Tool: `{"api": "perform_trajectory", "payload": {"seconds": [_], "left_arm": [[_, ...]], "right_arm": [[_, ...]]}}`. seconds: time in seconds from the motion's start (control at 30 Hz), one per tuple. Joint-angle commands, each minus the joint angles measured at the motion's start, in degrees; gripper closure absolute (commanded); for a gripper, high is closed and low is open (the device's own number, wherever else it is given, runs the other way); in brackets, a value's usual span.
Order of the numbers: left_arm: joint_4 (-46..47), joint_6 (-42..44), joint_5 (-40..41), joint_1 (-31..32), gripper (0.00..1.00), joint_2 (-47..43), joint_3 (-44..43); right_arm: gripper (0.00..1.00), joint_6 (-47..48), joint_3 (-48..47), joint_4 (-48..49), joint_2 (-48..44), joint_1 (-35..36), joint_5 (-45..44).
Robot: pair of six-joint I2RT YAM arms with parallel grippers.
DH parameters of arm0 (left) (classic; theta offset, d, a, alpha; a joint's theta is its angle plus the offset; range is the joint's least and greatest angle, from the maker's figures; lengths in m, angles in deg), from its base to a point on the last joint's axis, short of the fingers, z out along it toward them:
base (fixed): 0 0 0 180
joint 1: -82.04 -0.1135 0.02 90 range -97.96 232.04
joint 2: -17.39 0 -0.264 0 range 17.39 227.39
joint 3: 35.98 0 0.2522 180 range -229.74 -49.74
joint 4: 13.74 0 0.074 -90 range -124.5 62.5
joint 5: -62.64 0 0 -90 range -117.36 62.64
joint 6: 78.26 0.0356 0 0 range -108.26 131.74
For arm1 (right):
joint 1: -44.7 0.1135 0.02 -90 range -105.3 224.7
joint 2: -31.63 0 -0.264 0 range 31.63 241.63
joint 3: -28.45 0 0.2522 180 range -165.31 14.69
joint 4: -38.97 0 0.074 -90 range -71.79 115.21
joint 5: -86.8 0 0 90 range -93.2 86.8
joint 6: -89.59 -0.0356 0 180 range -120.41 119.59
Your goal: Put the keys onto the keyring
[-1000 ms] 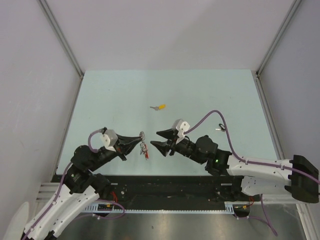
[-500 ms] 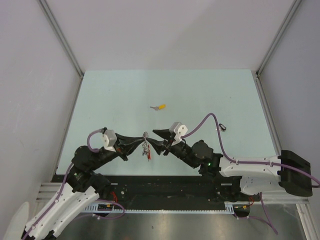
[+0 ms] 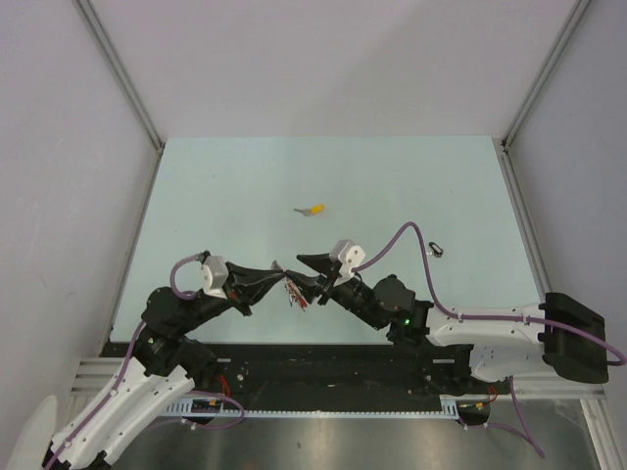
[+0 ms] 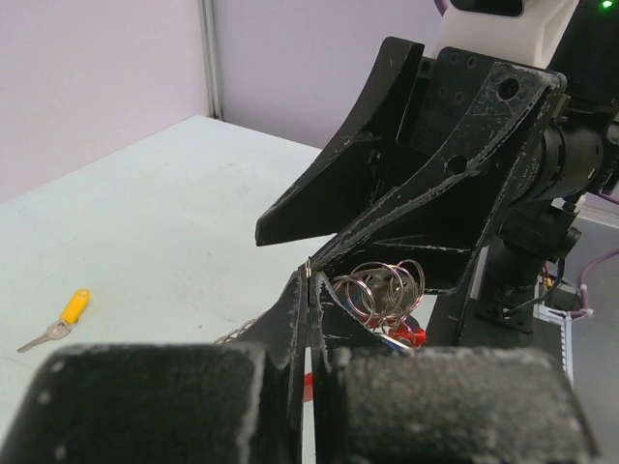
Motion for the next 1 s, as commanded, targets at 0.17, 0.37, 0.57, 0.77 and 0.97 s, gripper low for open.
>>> {"api": "perform_trajectory", "payload": {"seconds": [0.17, 0.37, 0.57, 0.77, 0.97], "left_arm": [[5.0, -1.4, -3.0, -0.4, 1.0, -0.4, 0.1], [2.3, -1.5, -1.2, -0.4, 0.98, 1.3, -2.2], [-4.1, 5.1, -0.8, -0.4, 0.7, 7.0, -10.4], [-8.5, 13.6, -10.0, -1.1, 0.49, 17.7, -18.8], [-14.3, 21.2, -19.3, -3.1, 0.42, 28.7, -27.9]], "right_arm": [[0.86, 0.9, -0.7, 4.8, 0.8, -0.5, 1.7], [1.0, 5.3, -2.0, -2.6, -3.9, -0.6, 0.8], [1.0, 12.5, -6.6, -18.9, -10.7, -1.7, -2.3], [1.0, 17.6, -11.6, -33.7, -14.8, -4.4, 1.0], [1.0, 19.9, -16.3, -42.7, -15.6, -7.5, 9.2]]}}
